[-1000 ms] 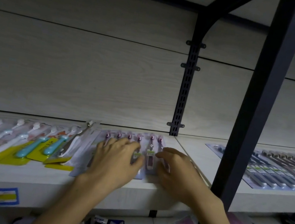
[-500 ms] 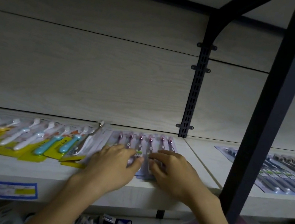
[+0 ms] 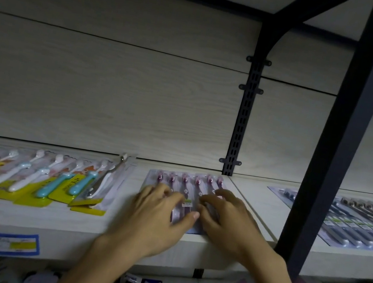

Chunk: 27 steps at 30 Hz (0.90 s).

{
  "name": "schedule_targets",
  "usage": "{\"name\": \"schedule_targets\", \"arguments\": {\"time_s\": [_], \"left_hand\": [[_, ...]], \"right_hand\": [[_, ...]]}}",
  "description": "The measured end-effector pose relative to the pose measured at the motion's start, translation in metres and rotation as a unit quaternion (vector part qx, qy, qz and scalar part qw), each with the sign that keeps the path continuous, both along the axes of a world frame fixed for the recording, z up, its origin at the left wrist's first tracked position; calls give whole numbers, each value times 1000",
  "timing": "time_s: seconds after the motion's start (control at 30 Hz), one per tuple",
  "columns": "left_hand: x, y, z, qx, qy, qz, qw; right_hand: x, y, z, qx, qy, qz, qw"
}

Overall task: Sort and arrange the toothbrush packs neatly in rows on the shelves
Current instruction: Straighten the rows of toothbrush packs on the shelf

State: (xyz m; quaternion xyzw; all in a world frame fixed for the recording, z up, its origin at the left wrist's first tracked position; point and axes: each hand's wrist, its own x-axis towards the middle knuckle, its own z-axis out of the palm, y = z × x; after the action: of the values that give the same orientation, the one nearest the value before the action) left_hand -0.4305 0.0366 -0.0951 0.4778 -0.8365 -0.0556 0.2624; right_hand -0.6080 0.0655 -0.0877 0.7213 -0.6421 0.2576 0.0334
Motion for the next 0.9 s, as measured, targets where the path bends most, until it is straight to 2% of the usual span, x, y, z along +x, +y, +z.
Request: {"name": "schedule_targets", "arguments": {"time_s": [0.33,0.9], "left_hand": [[4,2,-4,-27,-31,-20,999],[7,7,-4,-48,-23,-32,998]], "right_hand": [[2,7,-7,-16,69,-60,996],[3,7,-12,-29,35,-43,998]]}}
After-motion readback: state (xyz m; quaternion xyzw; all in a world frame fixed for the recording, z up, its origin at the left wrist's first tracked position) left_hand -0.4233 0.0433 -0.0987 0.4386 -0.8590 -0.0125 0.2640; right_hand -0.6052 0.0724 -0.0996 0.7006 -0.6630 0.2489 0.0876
